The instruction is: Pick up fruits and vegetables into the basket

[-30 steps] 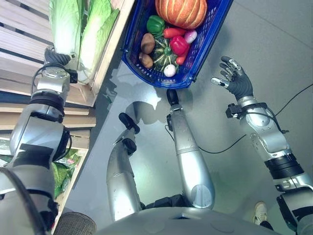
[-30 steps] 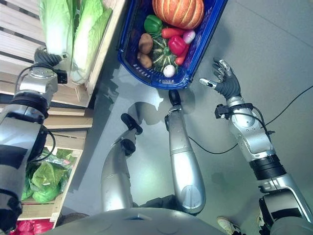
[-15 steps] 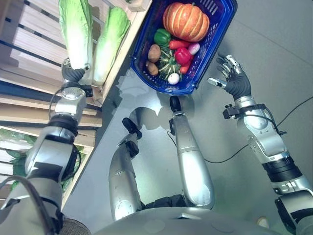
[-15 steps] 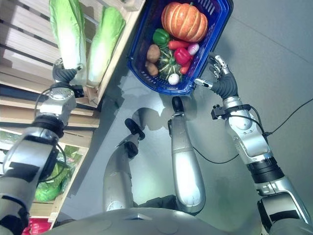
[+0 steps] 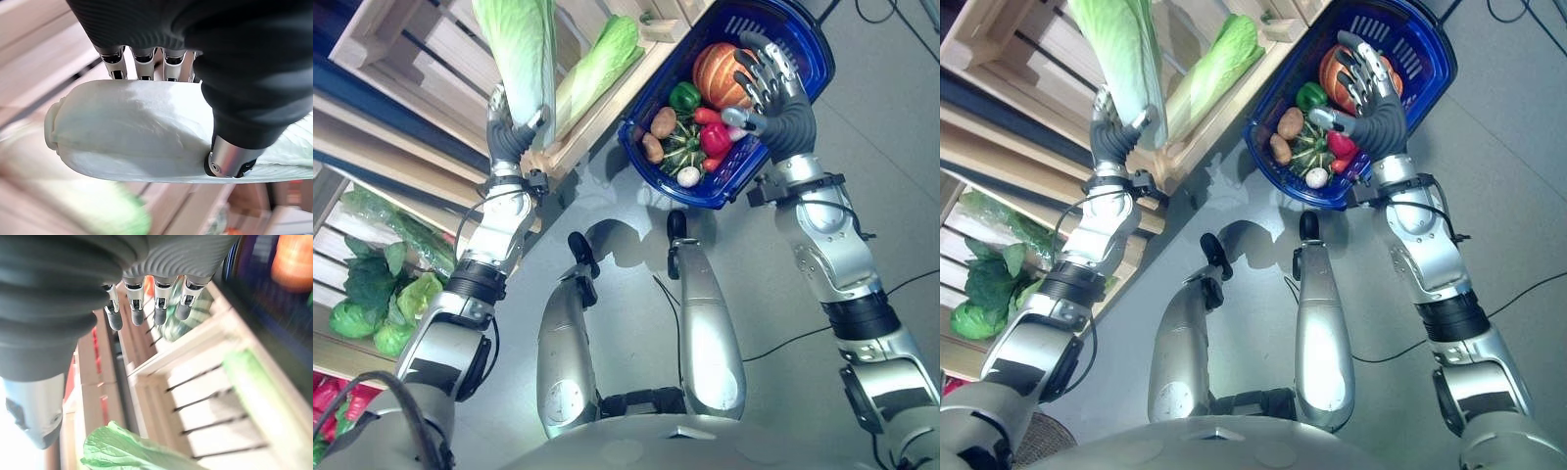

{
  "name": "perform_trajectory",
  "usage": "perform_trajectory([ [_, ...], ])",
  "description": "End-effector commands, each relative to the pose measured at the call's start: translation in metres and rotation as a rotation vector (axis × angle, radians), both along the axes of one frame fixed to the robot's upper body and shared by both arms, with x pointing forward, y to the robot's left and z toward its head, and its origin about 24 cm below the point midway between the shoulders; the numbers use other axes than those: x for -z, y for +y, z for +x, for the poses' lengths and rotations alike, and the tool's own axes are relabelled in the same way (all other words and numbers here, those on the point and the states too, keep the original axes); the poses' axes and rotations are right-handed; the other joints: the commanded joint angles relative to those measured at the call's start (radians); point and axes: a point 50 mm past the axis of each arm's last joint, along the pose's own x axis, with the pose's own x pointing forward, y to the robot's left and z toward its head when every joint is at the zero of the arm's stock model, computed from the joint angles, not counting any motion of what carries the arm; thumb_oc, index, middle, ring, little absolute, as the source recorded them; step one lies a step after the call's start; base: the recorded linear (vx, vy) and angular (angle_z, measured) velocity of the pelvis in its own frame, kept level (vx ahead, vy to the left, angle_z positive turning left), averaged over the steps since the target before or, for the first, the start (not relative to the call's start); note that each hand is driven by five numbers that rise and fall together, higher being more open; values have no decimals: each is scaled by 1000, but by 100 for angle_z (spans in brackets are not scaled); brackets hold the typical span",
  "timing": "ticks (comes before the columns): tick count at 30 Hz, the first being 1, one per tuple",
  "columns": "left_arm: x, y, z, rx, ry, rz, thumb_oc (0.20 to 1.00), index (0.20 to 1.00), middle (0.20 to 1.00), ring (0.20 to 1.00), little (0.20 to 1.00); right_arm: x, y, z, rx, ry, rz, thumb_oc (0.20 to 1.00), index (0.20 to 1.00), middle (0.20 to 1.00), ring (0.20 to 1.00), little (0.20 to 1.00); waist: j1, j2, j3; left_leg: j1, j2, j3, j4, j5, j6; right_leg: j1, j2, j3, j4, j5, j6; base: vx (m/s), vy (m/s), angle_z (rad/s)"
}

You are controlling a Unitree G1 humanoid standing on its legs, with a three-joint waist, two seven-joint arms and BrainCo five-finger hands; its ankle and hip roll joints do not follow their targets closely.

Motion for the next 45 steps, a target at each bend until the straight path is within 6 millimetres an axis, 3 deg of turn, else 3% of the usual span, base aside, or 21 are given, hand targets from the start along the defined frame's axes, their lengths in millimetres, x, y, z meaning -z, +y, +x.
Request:
perform_trajectory([
  [1, -48, -2, -17, -5, -276, 103, 200, 200, 200, 200, 200, -32, 22, -15, -114, -138, 121, 1000, 1000, 1000, 1000, 1000, 9, -24, -18, 12, -28, 26, 116, -170, 44, 69, -1, -44, -66, -16, 36, -83, -180, 20],
  [2, -52, -7, -20, 10, -316, 117, 200, 200, 200, 200, 200, -36, 27, -15, -138, -149, 141, 1000, 1000, 1000, 1000, 1000, 20, -28, -18, 3, -29, 30, 108, -143, 55, 66, -3, -57, -80, 12, 28, -73, -166, 25],
  [8, -60, -34, -33, 69, -444, 182, 200, 200, 200, 200, 200, -36, 41, -9, -185, -80, 270, 1000, 1000, 1000, 1000, 1000, 55, -49, -18, 21, -35, 6, 113, -146, 62, 109, -1, -83, -90, 17, 29, 7, -126, 14],
  [11, -63, -46, -37, 98, -491, 222, 200, 200, 200, 200, 200, -31, 45, -4, -268, -11, 439, 1000, 1000, 1000, 1000, 1000, 70, -69, -18, 41, -36, -1, 113, -151, 67, 139, 0, -95, -94, 18, 30, 31, -125, 12],
  [14, -62, -55, -35, 123, -476, 285, 200, 200, 200, 200, 200, -32, 50, -5, -318, -2, 496, 1000, 1000, 1000, 1000, 1000, 79, -85, -18, 50, -38, -6, 119, -156, 71, 152, 0, -101, -92, 21, 32, 27, -122, 10],
  [26, -62, -64, -33, 85, -479, 541, 200, 200, 200, 200, 200, -24, 52, 6, -325, 114, 585, 1000, 1000, 1000, 1000, 1000, 86, -85, -18, 82, -39, -6, 125, -162, 74, 188, -9, -105, -98, 28, 37, 6, -24, 2],
  [34, -58, -73, -22, 100, -346, 683, 200, 200, 200, 200, 200, -16, 57, 14, -254, 169, 488, 1000, 1000, 1000, 1000, 1000, 81, -72, -18, 80, -38, -4, 118, -156, 72, 184, -12, -104, -101, 28, 42, -33, 20, 1],
  [45, -59, -78, -25, 46, -371, 774, 200, 200, 200, 200, 200, 5, 60, 24, -131, 307, 416, 1000, 1000, 1000, 1000, 1000, 81, -68, -18, 83, -40, -2, 108, -154, 70, 189, -13, -104, -113, 26, 45, -3, 1, 0],
])
